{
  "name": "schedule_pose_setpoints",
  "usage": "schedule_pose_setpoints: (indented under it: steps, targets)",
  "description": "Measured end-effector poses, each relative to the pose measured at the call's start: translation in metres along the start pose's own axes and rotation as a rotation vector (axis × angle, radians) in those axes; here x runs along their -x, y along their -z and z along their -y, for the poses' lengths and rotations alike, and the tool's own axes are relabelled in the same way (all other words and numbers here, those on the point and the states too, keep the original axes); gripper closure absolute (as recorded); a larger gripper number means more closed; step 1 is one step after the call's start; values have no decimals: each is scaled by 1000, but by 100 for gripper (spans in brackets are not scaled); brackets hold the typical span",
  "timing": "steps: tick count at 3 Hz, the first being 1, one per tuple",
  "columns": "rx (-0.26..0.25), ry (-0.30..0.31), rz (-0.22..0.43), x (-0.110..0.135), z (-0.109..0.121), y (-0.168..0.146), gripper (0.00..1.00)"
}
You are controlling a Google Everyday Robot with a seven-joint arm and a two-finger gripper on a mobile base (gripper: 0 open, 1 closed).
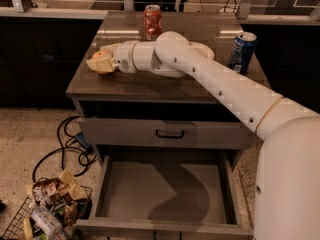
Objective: Place orange into middle drawer
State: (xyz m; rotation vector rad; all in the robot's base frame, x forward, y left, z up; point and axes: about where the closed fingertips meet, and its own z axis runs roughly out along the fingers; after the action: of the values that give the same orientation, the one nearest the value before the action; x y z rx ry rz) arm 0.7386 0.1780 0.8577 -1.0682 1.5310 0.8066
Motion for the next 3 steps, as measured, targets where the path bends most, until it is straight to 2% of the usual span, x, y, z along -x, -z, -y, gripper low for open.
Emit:
schedule_pose_setpoints:
  steps: [1, 2, 3]
  targets:
    - [6, 0, 0, 0, -3, -3, 92]
    - [9, 0, 0, 0, -4, -5, 80]
    - [16, 0, 0, 0, -7, -8, 48]
